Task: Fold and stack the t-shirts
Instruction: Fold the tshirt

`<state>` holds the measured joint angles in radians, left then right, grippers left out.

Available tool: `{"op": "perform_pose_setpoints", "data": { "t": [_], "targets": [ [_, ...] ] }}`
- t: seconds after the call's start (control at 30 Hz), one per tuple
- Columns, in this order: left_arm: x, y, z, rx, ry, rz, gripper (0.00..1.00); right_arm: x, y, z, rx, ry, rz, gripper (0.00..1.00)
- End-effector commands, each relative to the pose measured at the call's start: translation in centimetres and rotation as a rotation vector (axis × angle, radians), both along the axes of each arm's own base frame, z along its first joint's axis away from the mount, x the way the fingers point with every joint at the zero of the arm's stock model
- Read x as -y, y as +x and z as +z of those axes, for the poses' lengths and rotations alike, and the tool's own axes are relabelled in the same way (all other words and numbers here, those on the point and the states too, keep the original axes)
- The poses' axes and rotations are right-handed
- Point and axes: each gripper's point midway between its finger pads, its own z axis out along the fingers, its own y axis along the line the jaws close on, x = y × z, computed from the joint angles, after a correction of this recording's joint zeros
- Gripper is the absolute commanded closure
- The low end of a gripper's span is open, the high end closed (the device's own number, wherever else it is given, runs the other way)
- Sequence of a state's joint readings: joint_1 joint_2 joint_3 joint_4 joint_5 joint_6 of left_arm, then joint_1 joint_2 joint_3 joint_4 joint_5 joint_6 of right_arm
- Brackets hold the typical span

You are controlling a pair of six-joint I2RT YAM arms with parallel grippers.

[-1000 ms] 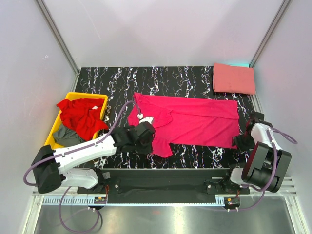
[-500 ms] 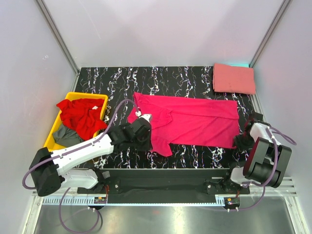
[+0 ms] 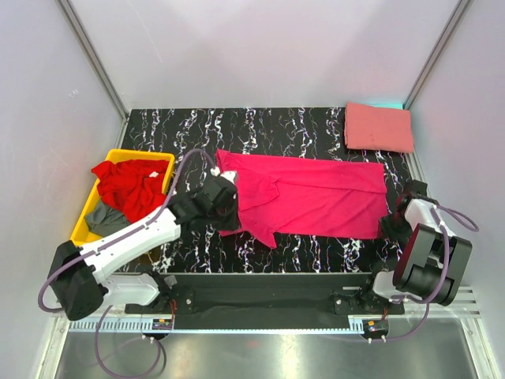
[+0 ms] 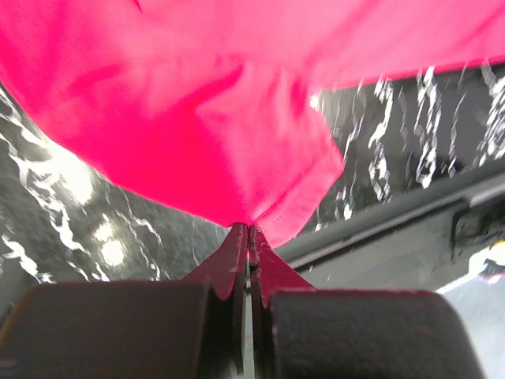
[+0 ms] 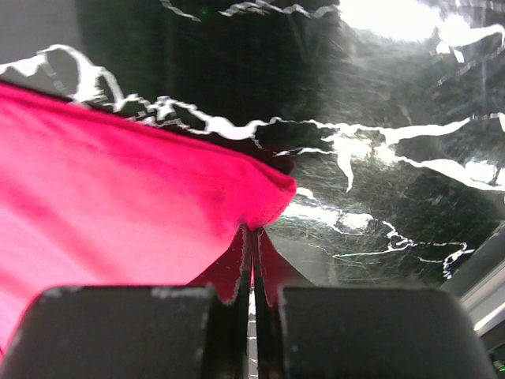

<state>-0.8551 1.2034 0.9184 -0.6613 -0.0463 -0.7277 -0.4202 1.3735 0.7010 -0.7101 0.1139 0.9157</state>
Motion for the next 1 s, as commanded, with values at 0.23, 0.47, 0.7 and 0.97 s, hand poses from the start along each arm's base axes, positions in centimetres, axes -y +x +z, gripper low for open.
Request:
{"op": "perform_pose_setpoints", "data": {
  "t": [0.23, 0.47, 0.7, 0.97],
  "targets": [
    [-1.3, 8.3, 3.6, 0.125, 0.049, 0.121, 1.00, 1.2, 5.2, 3.9, 0.165, -0.044, 0.274, 1.00],
    [-2.2, 13.7, 5.1, 0.151, 0.096, 0.210, 1.00, 2.6, 6.8, 5.1, 0.156, -0.078, 0.284, 1.00],
    [-3.3, 18.3, 4.7, 0.137, 0.135, 0.280, 1.00, 1.6, 10.5, 4.7, 0.201, 0.055, 0.279, 1.00],
    [-3.1, 21.4, 2.9, 0.088, 0.219, 0.247, 1.00, 1.9, 13.5, 5.8, 0.234, 0.019, 0.316, 1.00]
  ]
}}
